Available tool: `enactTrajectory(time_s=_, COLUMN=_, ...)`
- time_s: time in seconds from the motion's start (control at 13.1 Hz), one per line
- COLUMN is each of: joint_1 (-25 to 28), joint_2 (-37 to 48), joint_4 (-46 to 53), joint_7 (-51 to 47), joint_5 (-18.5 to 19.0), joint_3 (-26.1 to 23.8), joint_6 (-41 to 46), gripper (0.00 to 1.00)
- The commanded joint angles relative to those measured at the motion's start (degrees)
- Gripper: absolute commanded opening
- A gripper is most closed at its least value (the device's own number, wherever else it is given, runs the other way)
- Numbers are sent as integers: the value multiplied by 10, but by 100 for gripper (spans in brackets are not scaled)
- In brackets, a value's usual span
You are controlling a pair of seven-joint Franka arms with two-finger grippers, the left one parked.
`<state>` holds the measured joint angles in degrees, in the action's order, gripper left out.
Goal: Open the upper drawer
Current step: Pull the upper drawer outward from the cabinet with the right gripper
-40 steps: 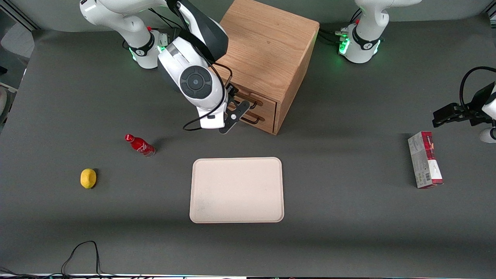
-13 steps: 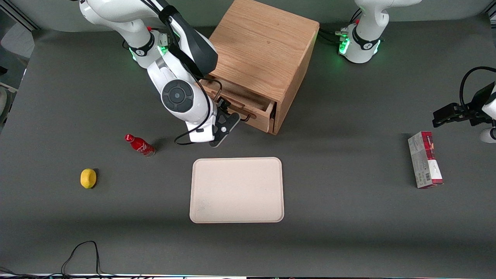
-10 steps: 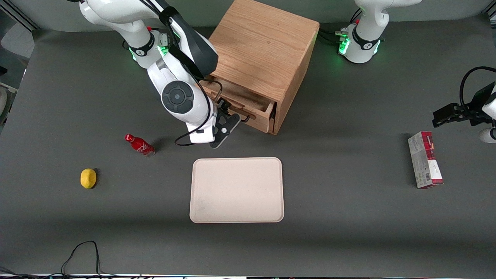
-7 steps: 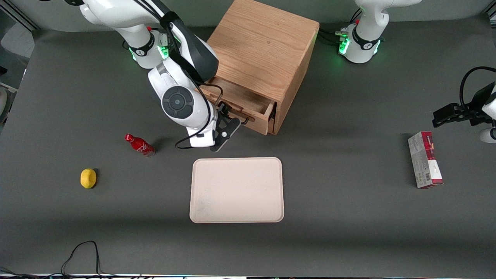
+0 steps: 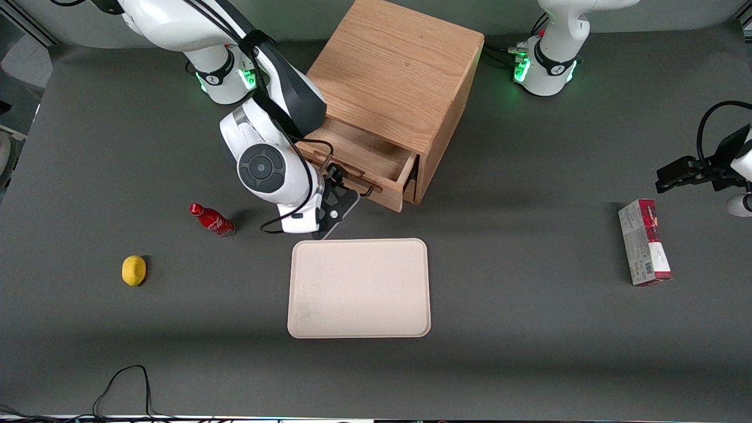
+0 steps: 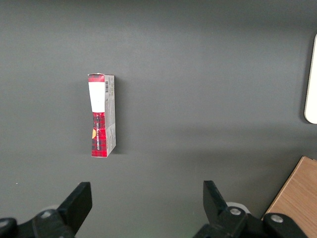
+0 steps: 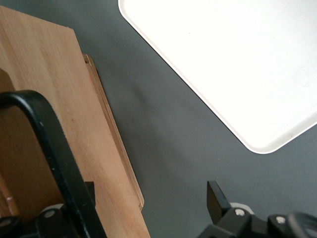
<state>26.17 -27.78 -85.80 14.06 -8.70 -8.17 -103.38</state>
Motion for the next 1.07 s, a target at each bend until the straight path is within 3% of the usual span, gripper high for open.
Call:
enactTrajectory(time_s=0.0, joint_1=-10, joint_2=-13, joint_4=18, joint_7=12, joint_5=-9, joint_3=-1, joint_6=-4, gripper=100)
enactTrajectory(time_s=0.99, joint_1=-45, joint_2=-38, joint_4=61, joint_7=32, joint_5=-29, joint_3=-1, joint_6=3, gripper=100)
